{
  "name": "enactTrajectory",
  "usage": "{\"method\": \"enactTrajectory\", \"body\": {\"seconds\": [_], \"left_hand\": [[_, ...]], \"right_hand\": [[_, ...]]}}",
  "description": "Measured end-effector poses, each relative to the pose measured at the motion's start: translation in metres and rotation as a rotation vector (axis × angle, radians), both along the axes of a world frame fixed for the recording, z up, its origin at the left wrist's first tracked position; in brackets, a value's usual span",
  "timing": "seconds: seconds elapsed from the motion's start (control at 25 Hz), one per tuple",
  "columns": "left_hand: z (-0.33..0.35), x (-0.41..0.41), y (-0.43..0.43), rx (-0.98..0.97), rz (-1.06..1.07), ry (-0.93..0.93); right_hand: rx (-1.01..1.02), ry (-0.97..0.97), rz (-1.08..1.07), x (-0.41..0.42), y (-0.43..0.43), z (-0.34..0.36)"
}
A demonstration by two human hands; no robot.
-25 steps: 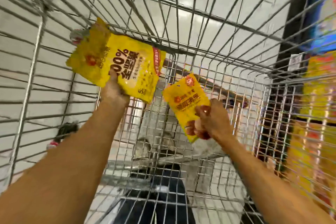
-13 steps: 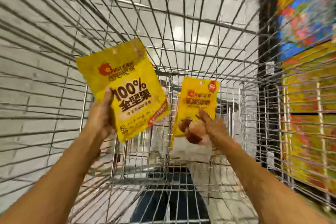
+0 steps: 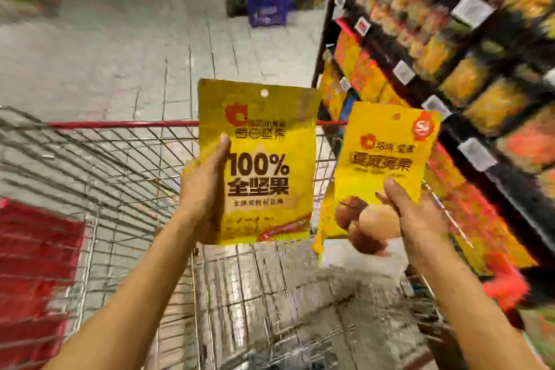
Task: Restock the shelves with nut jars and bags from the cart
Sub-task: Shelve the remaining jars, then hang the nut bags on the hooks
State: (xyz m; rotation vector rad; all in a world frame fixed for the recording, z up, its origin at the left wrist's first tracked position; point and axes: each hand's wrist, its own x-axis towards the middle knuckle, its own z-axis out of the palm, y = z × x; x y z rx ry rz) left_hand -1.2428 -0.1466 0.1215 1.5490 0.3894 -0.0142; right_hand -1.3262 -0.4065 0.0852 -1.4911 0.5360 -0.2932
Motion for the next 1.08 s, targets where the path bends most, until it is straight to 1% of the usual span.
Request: {"method": "enactTrajectory", "body": {"seconds": [0.12, 0.2, 0.36, 0.56, 0.68, 0.8, 0.92, 1.0, 1.08], "left_hand": [[0.047, -0.017, -0.053, -0.109, -0.115, -0.083], [0.071, -0.039, -0.099, -0.131, -0.228, -0.142], [0.105, -0.112, -0.207, -0.207, -0.487, -0.263], [0.124, -0.232, -0.340, -0.233, -0.668, -0.402], [0.126, -0.295, -0.404, -0.249, -0.853, -0.372], [0.135, -0.342, -0.444, -0.314, -1.020, -0.404], [0.148, -0.383, -0.484, -0.371, -1.216, -0.367], [0.156, -0.406, -0.506, -0.411, -1.299, -0.353], [0.164, -0.427, -0.525, -0.457, -1.343, -0.378]], "right_hand": [[-0.070, -0.110, -0.097, -0.059, -0.032, 0.058], [-0.093, -0.176, -0.196, -0.112, -0.061, 0.089], [-0.103, -0.295, -0.425, -0.238, -0.125, 0.125], [-0.166, -0.285, -0.635, -0.385, -0.186, 0.157], [-0.194, -0.273, -0.769, -0.461, -0.208, 0.169], [-0.211, -0.283, -0.871, -0.509, -0.215, 0.176], [-0.194, -0.294, -0.984, -0.545, -0.216, 0.179], [-0.199, -0.309, -1.064, -0.564, -0.216, 0.180], [-0.214, -0.339, -1.159, -0.579, -0.219, 0.181]]}}
